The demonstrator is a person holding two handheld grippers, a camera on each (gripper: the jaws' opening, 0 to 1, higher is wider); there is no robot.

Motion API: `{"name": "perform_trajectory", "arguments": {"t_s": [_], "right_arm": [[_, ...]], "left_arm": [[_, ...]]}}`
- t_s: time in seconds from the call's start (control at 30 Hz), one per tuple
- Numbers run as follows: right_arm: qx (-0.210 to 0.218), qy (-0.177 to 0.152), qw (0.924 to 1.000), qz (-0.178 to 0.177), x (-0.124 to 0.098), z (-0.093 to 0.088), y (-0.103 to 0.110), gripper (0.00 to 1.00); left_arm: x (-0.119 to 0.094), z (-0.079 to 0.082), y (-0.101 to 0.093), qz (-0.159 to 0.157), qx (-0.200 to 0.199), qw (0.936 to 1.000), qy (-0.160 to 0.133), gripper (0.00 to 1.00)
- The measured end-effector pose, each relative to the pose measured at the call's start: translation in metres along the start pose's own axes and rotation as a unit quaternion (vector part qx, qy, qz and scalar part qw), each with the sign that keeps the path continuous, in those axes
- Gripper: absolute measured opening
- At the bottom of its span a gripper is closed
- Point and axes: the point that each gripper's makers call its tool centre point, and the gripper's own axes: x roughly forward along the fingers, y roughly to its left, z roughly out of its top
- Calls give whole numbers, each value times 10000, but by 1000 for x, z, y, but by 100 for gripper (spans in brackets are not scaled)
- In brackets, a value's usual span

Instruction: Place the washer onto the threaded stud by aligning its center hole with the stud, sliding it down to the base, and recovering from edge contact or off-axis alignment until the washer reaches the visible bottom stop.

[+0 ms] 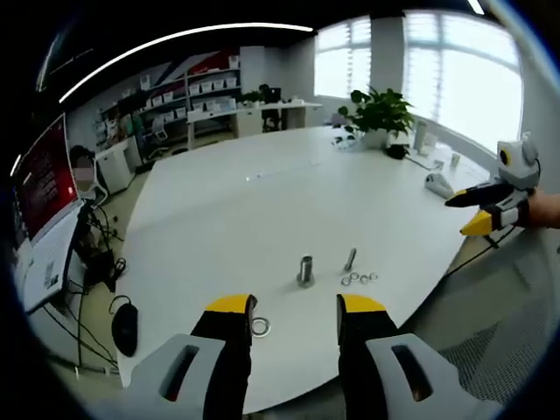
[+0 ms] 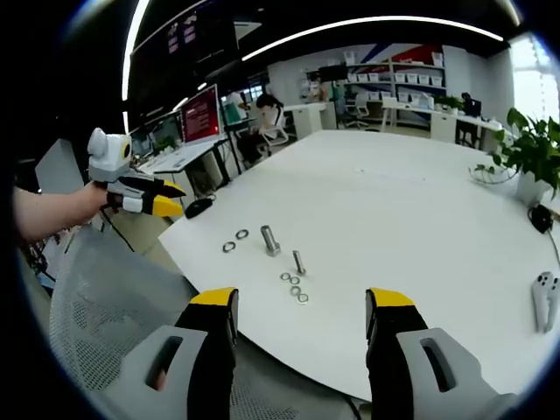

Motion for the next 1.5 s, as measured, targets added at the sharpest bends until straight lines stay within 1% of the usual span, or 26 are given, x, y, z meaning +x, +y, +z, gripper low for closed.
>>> {"name": "perform_trajectory", "arguments": {"t_s": [0.07,0.1,0.13,0.17,0.2,0.27,0.33,0.4,0.43,0.5,0.6,0.73,0.77,0.8,0.83,0.87,0.9,0.93,1.0,1.07,1.17,1.2,1.23,1.37,1.43,1.5], "right_arm": [[26,-5,10000,-14,0,0,-1,61],[33,-9,10000,-24,0,0,-1,61],[48,-12,10000,-24,0,0,-2,61],[56,-8,10000,-31,0,0,-2,61],[59,-5,10000,-31,0,0,-2,61],[67,-16,10000,-28,0,0,-2,61],[51,-10,10000,-36,0,0,-2,61],[49,-4,10000,-43,0,-1,-2,61],[54,-10,10000,-55,0,-1,-3,61],[78,-14,10000,-57,0,0,-3,61],[58,17,10000,-57,0,-1,-2,61],[23,48,10000,-58,1,-2,-2,61],[20,51,10000,-61,1,-2,-2,61],[27,61,10000,-64,1,-3,-3,61],[31,67,9999,-68,1,-3,-3,61],[34,73,9999,-70,1,-3,-3,61],[39,74,9999,-72,1,-3,-3,61],[47,80,9999,-74,1,-3,-3,61],[51,102,9999,-66,1,-4,-3,61],[45,121,9999,-53,2,-5,-2,61],[46,131,9999,-41,2,-6,-2,61],[51,130,9999,-43,2,-6,-2,61],[70,131,9999,-44,2,-6,-3,61],[100,126,9999,-50,2,-6,-3,61],[104,126,9999,-44,2,-6,-3,61],[121,111,9999,-44,2,-5,-3,61]], "left_arm": [[13,-11,1,-68,-28,9995,320,36],[20,-20,4,-38,40,9985,537,36],[25,-26,6,-28,84,9977,665,36],[30,-33,8,-43,78,9966,821,36],[38,-44,11,-71,-1,9944,1050,36],[50,-56,16,-97,-190,9918,1257,36],[61,-64,26,-40,-300,9898,1389,37],[71,-74,30,-106,-416,9857,1630,36],[72,-75,30,-108,-422,9850,1671,35],[81,-79,37,-45,-280,9828,1824,35],[93,-85,40,-76,-16,9780,2086,35],[105,-92,44,-104,-19,9748,2229,35],[108,-97,46,-98,-84,9734,2289,35],[109,-100,45,-118,-244,9723,2321,35],[110,-104,42,-139,-480,9694,2402,36],[112,-105,46,-100,-412,9688,2444,36],[113,-103,50,-30,-181,9699,2429,36],[113,-102,51,-18,-64,9702,2422,36],[116,-103,51,-71,-67,9685,2489,35],[116,-107,56,-58,122,9643,2646,35],[118,-113,54,-119,196,9601,2786,34],[119,-113,54,-124,211,9598,2797,32],[121,-108,57,-101,420,9613,2721,32],[123,-107,55,-73,351,9608,2750,33],[123,-107,53,-133,522,9595,2766,33],[123,-107,55,-142,482,9596,2769,33]]}}
